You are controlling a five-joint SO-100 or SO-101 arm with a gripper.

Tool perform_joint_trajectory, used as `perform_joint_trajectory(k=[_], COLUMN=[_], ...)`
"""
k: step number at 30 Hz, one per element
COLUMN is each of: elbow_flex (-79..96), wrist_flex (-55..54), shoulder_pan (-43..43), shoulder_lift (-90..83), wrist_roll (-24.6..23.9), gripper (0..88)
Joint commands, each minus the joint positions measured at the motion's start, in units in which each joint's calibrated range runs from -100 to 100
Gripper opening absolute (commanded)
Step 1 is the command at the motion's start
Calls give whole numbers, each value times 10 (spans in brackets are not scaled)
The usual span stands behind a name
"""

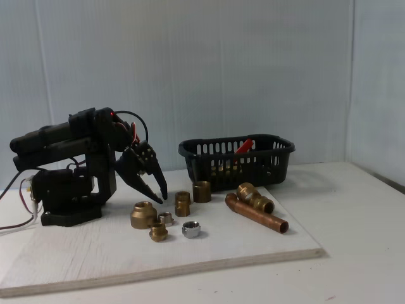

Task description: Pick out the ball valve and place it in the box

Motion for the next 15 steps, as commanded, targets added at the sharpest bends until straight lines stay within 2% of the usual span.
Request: perform_joint_trajectory(k=[1,15], elbow_flex=[6,6], wrist_flex=[6,7], shoulder_pan=[1,-2], shoulder_lift=[3,3], wrist_roll=[1,2], gripper=[9,9])
